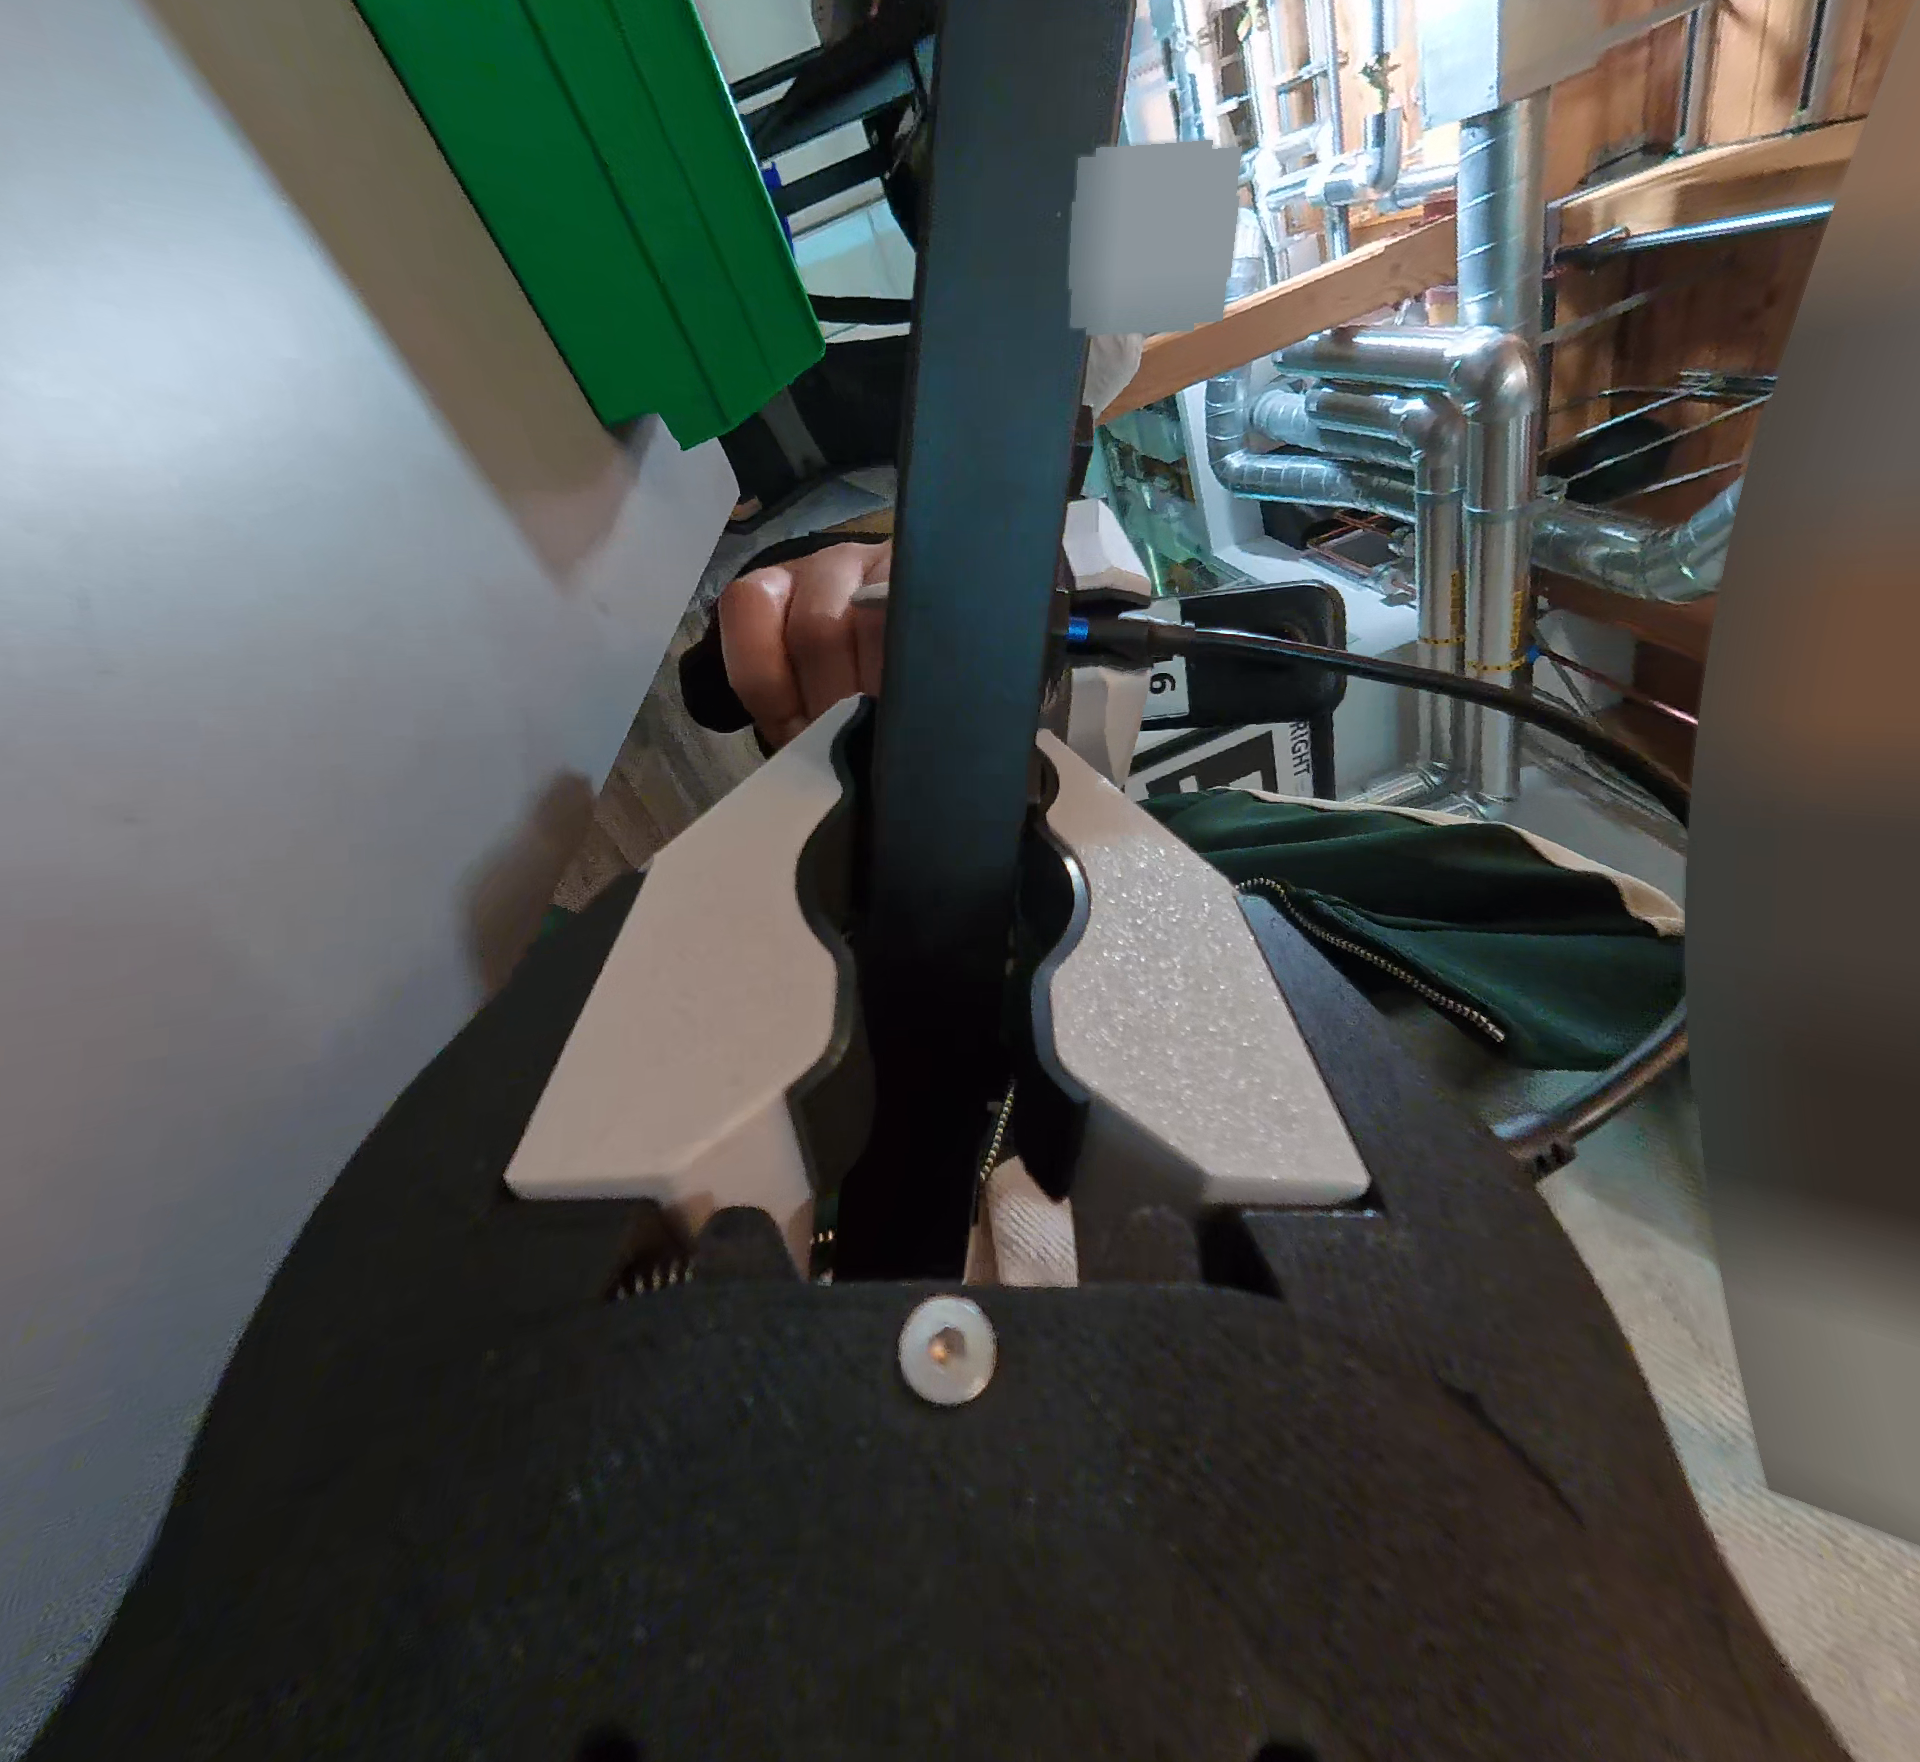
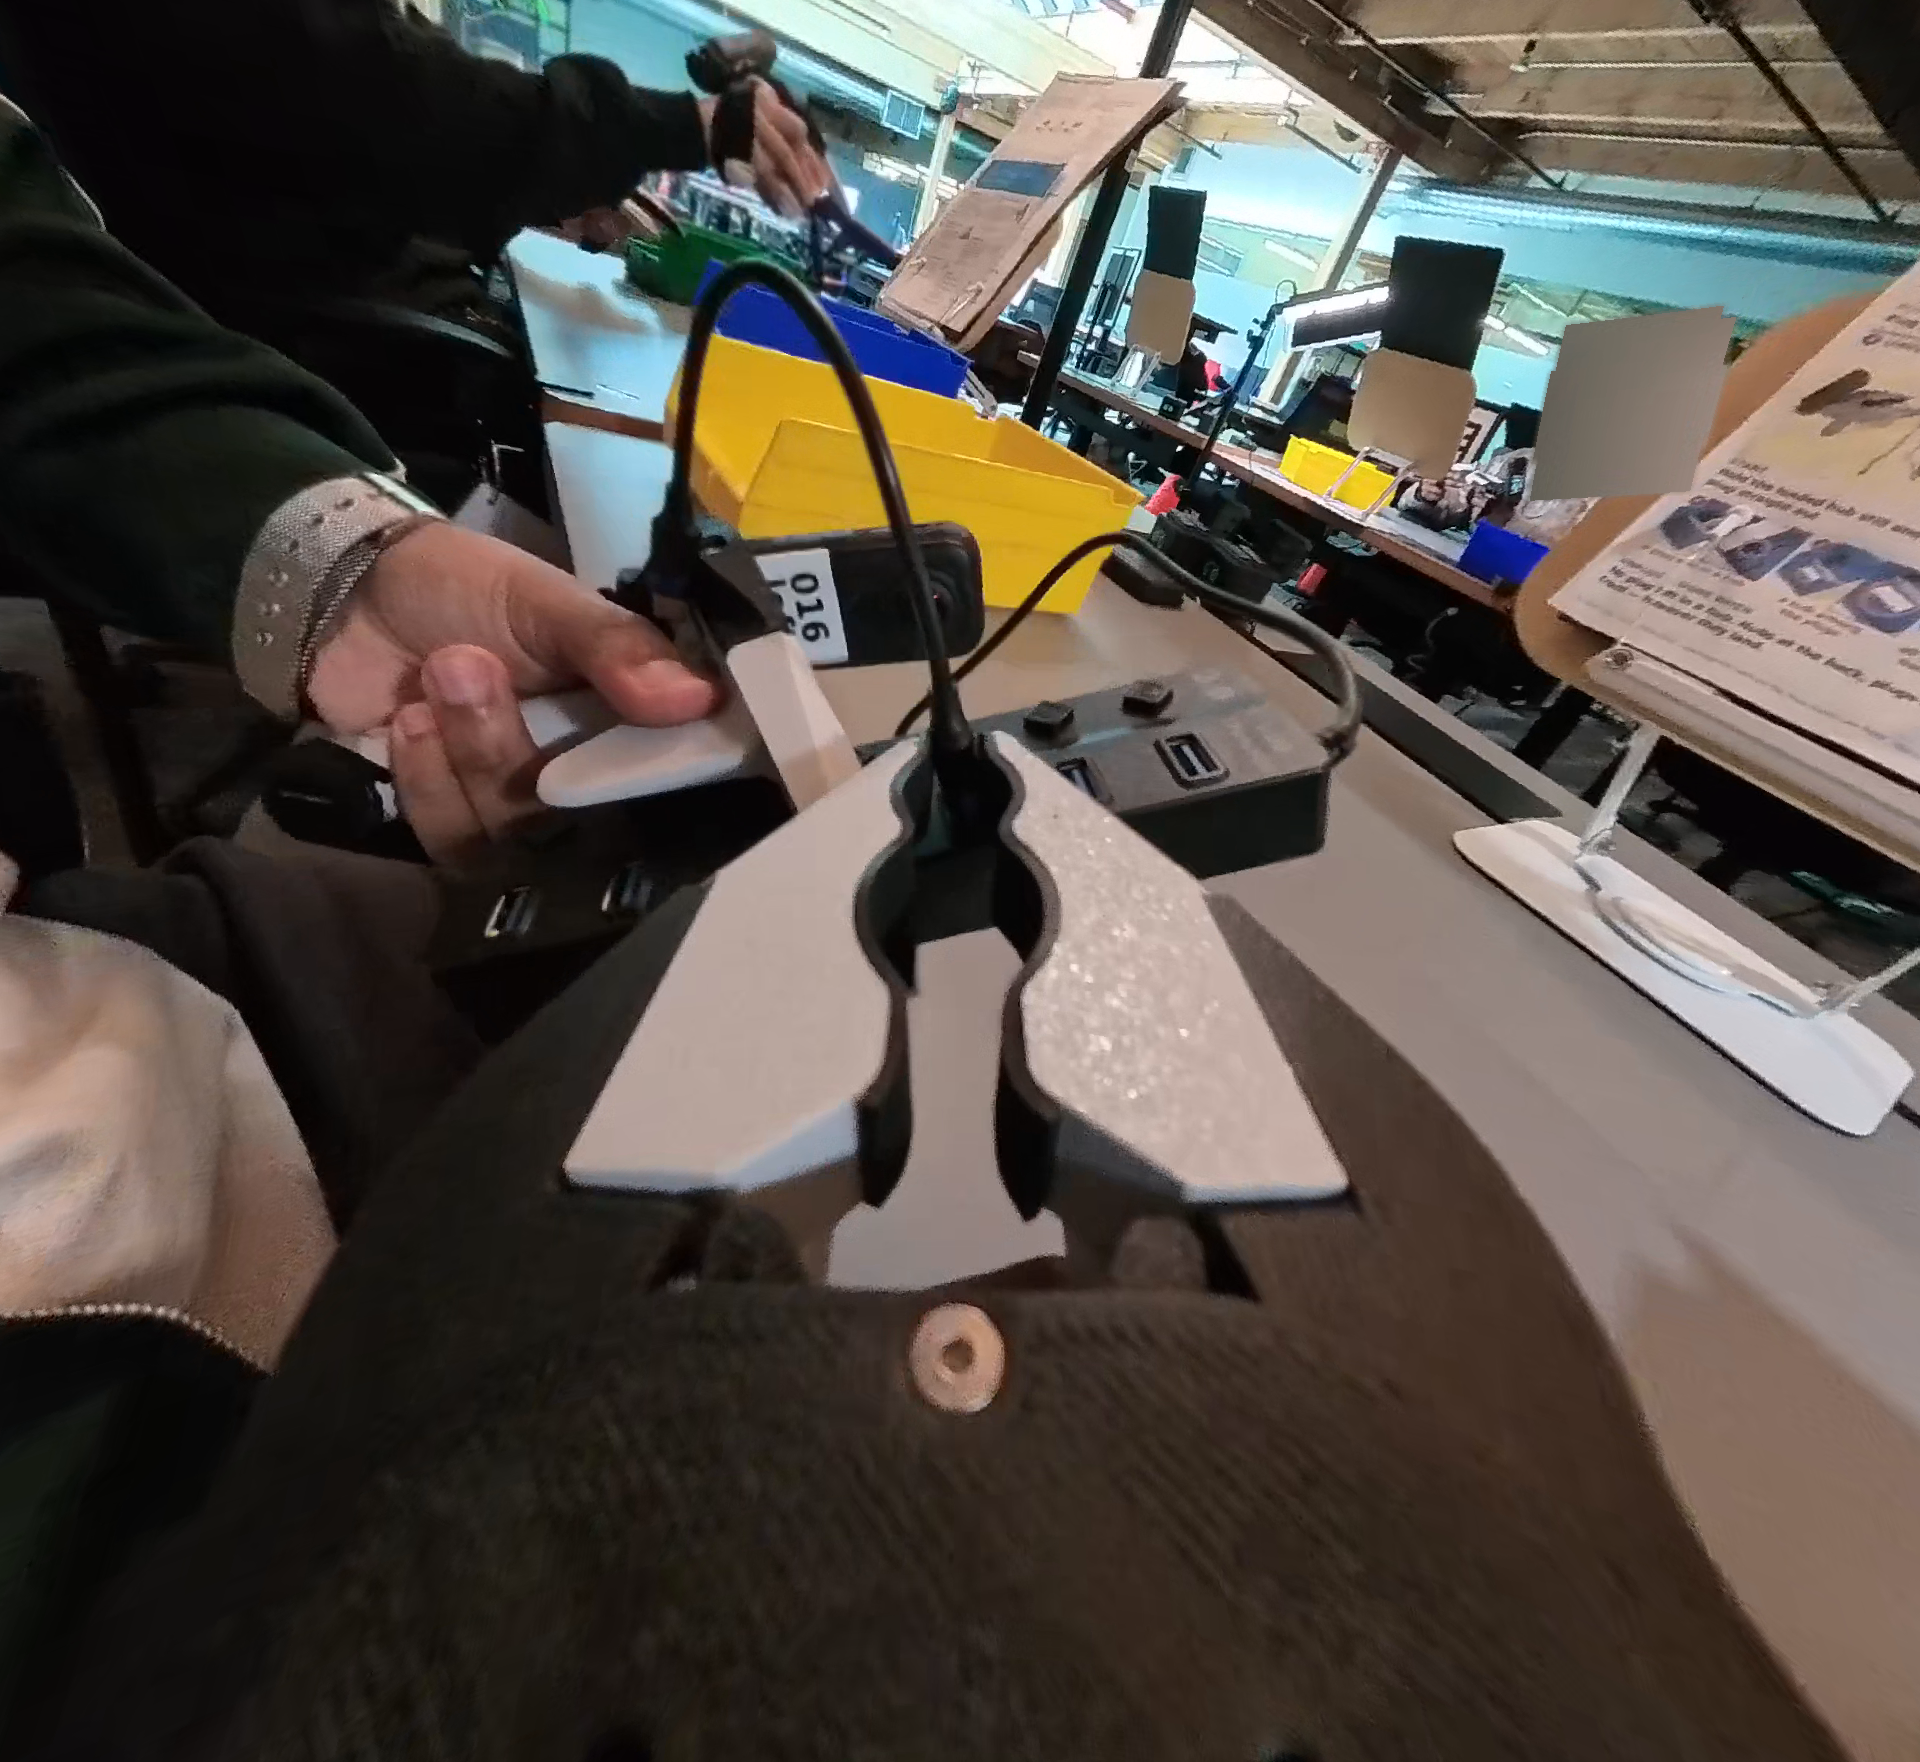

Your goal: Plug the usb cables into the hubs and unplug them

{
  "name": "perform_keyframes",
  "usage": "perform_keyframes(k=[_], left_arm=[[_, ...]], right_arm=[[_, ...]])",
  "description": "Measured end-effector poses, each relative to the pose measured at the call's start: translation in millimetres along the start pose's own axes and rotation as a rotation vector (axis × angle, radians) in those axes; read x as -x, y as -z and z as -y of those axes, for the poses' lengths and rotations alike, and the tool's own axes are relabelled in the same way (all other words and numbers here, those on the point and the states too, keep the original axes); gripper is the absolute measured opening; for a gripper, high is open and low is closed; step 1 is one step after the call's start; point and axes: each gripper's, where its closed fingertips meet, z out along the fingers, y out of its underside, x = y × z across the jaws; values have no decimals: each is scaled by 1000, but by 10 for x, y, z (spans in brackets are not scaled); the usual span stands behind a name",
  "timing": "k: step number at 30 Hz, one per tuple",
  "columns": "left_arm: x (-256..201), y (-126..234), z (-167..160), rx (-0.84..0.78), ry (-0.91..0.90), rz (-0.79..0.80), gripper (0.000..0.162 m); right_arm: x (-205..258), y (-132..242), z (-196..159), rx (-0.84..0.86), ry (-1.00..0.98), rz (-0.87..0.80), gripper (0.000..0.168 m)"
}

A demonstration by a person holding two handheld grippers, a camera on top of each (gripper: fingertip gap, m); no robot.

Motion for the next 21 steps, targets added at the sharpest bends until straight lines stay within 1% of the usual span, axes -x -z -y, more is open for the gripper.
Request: perform_keyframes(k=[7, 13, 19, 21], left_arm=[[-50, -9, -10, 16, 17, -29, 25], [-74, -29, -26, 25, 5, -36, 26], [-57, -24, 15, 12, 2, -29, 26], [-57, -18, 22, 10, -13, -20, 26]], right_arm=[[-7, 11, 55, -48, -141, 39, 5], [-1, 37, 93, -55, -147, 53, 5], [-42, 28, 138, -109, -329, 78, 5], [-39, 23, 145, -103, -297, 70, 5]])
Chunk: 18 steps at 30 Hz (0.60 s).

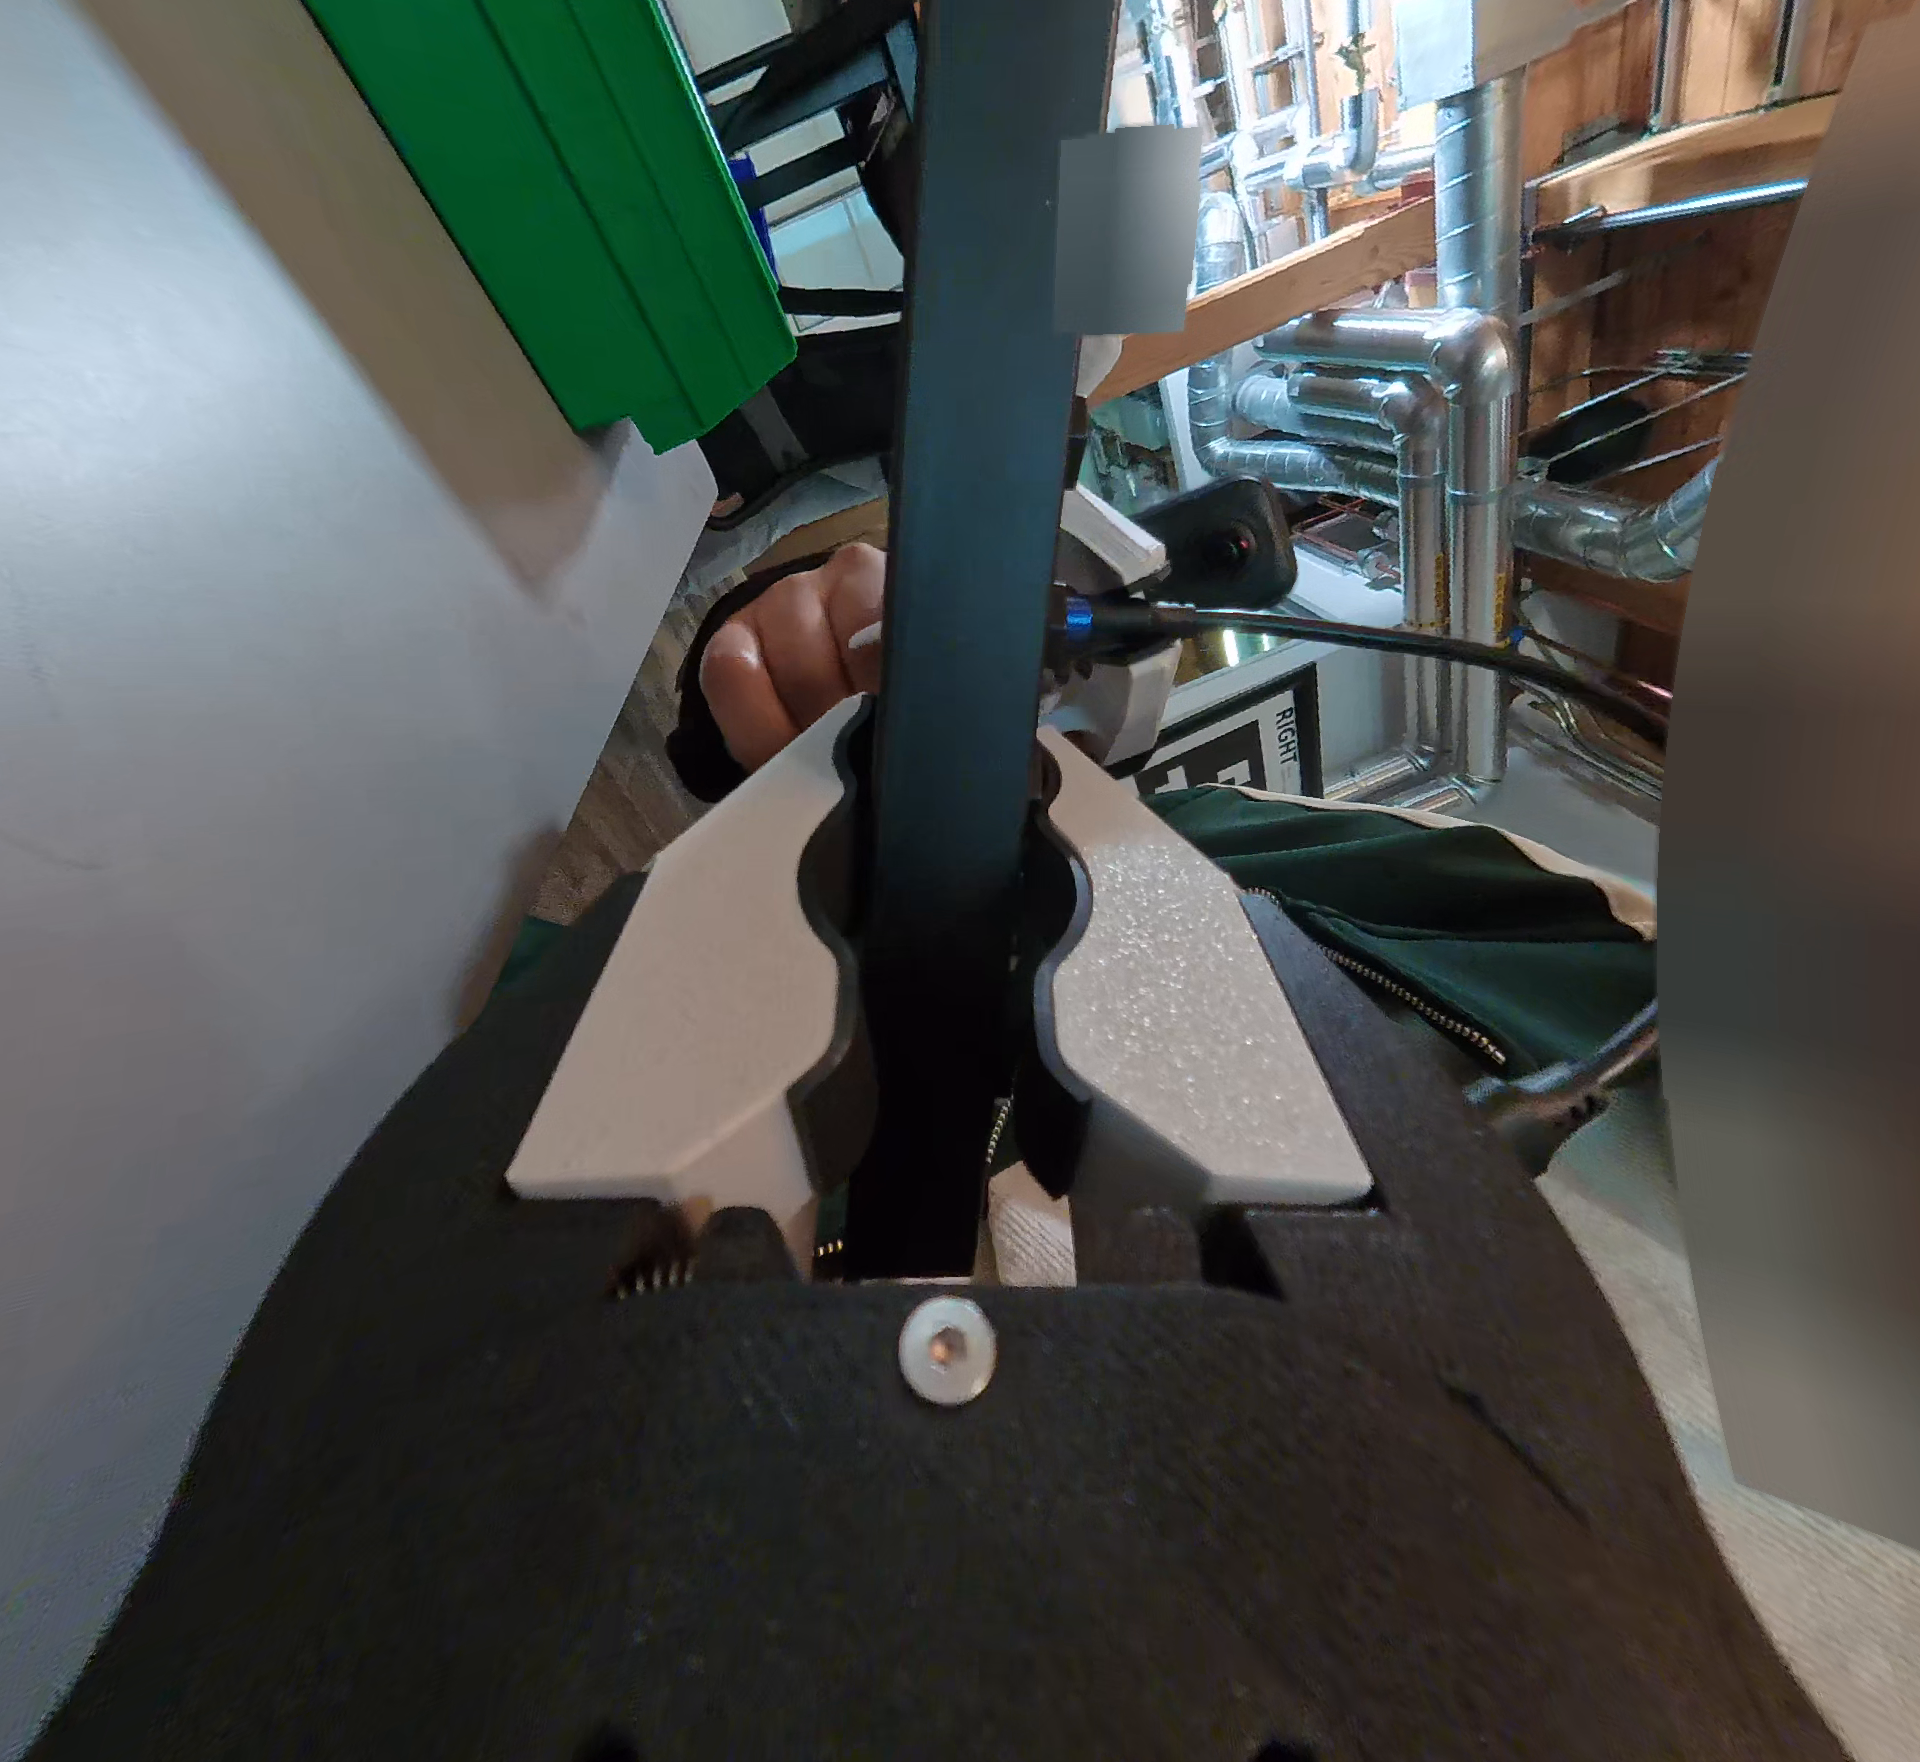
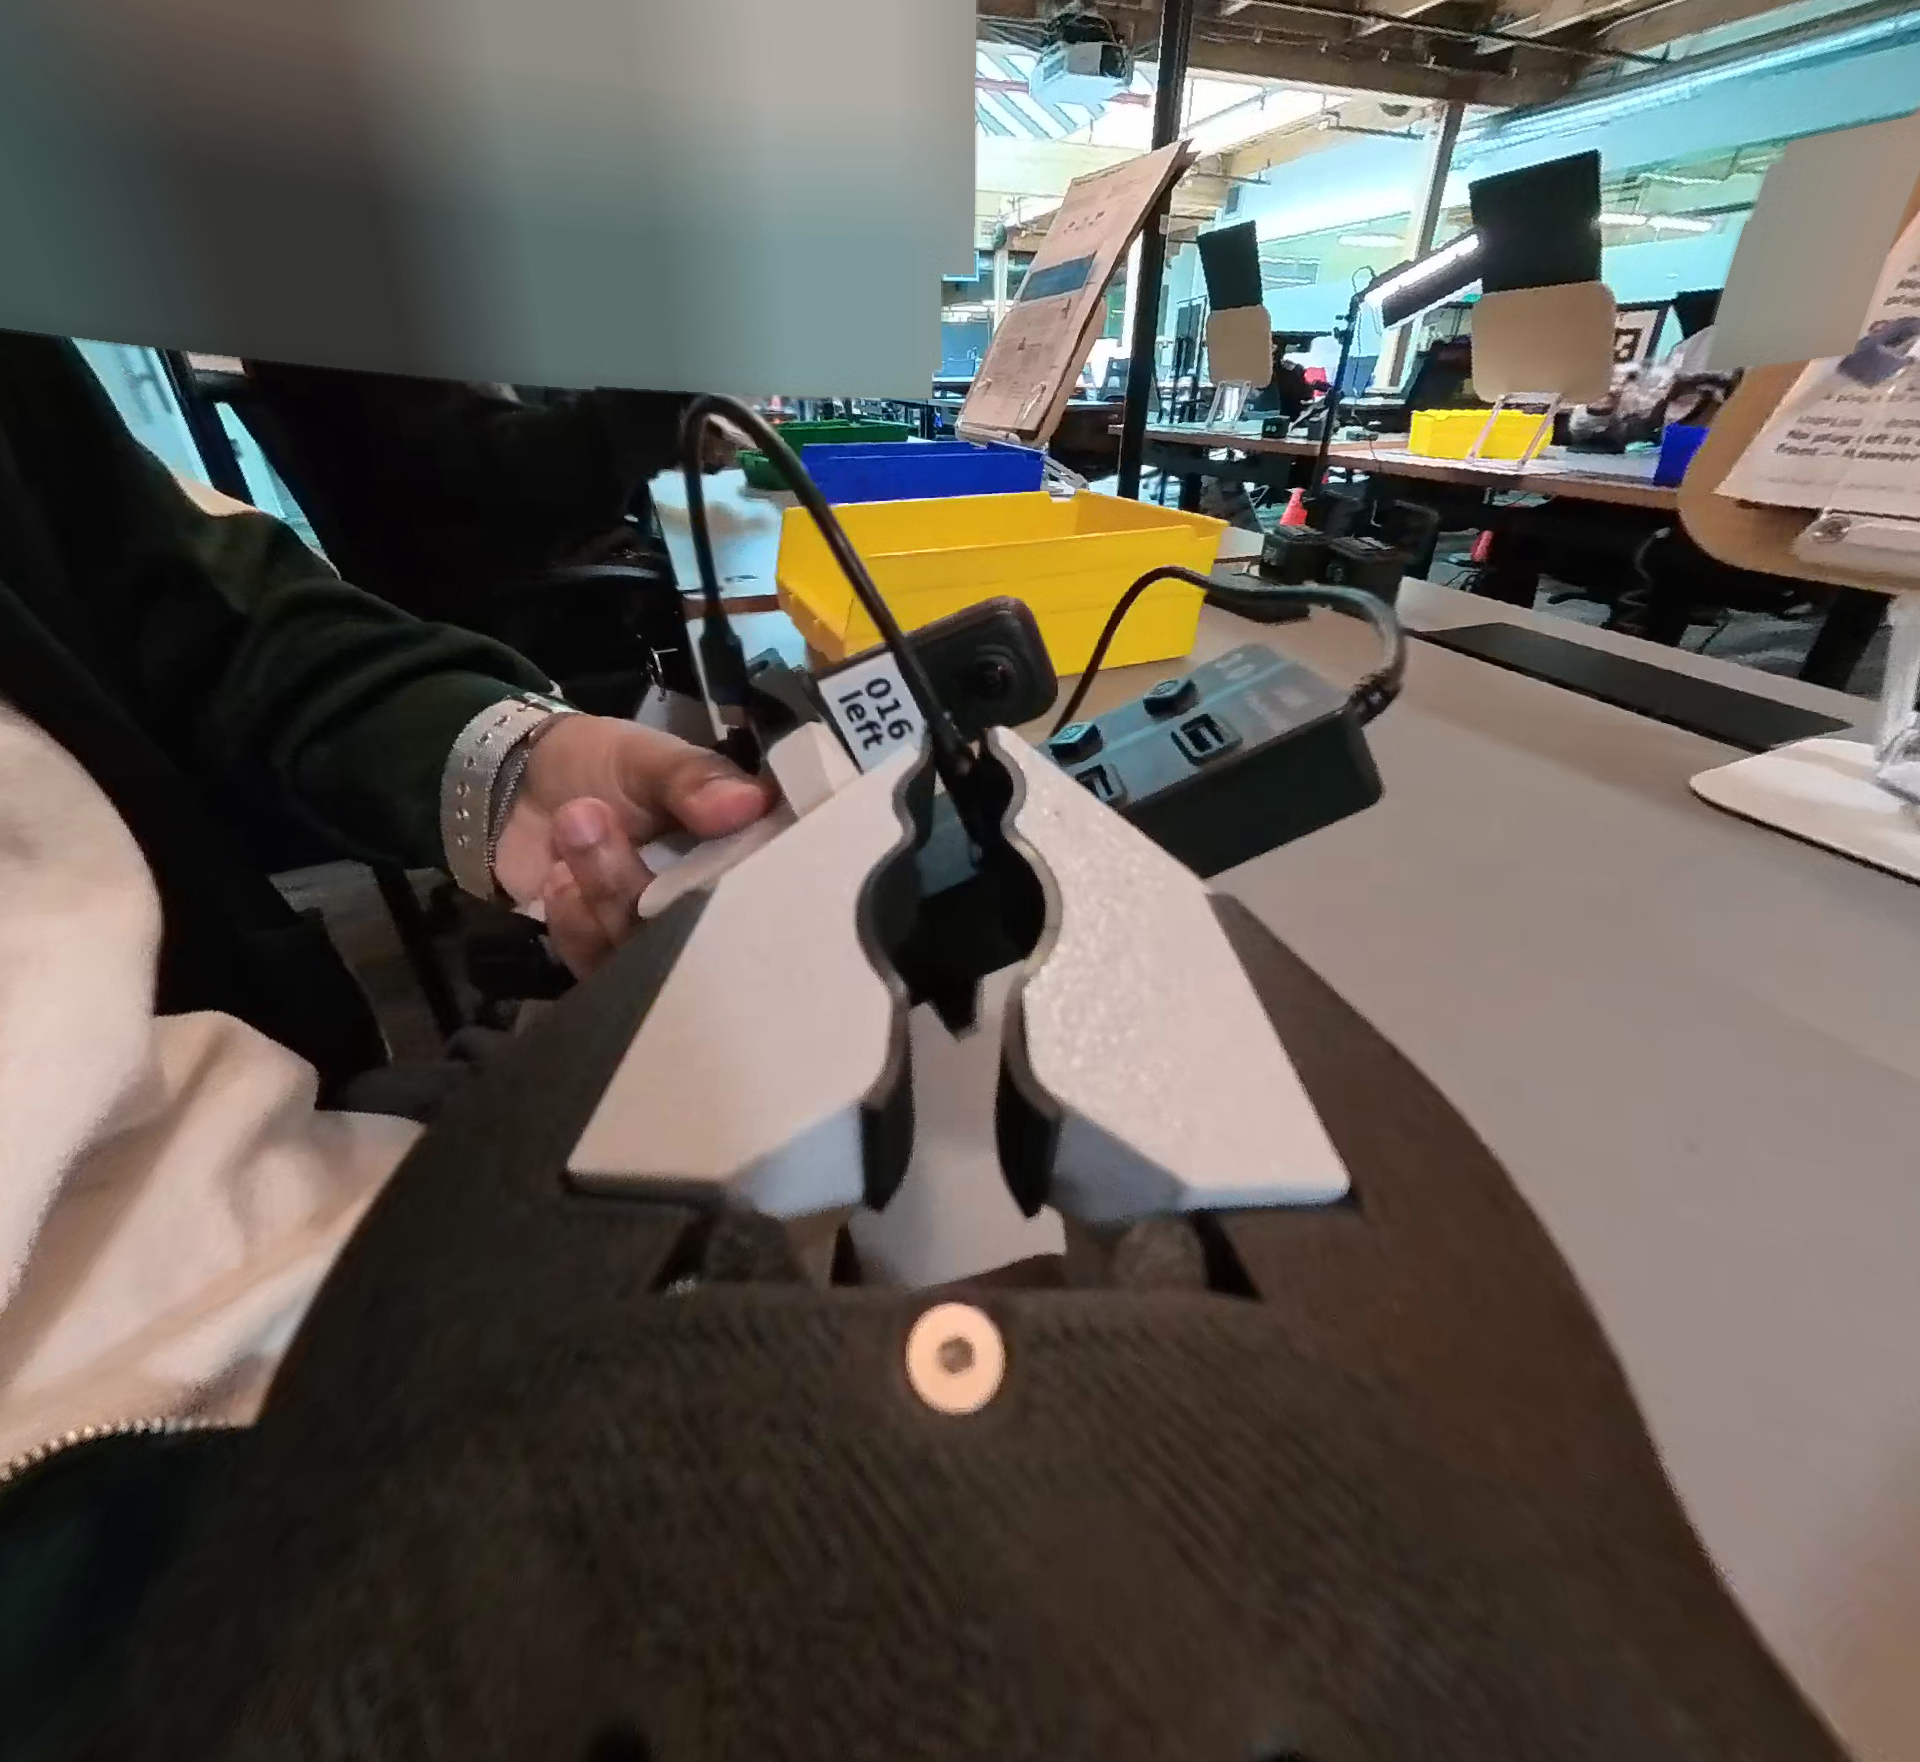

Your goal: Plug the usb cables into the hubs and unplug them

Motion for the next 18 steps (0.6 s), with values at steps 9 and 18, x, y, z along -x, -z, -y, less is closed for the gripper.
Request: perform_keyframes(k=[9, 18], left_arm=[[71, 13, 18, -7, 5, 28, 26], [8, -2, 11, 1, -31, 24, 26]], right_arm=[[-34, -5, -50, 62, 182, -104, 4], [-4, 3, 39, -3, 20, -46, 4]])
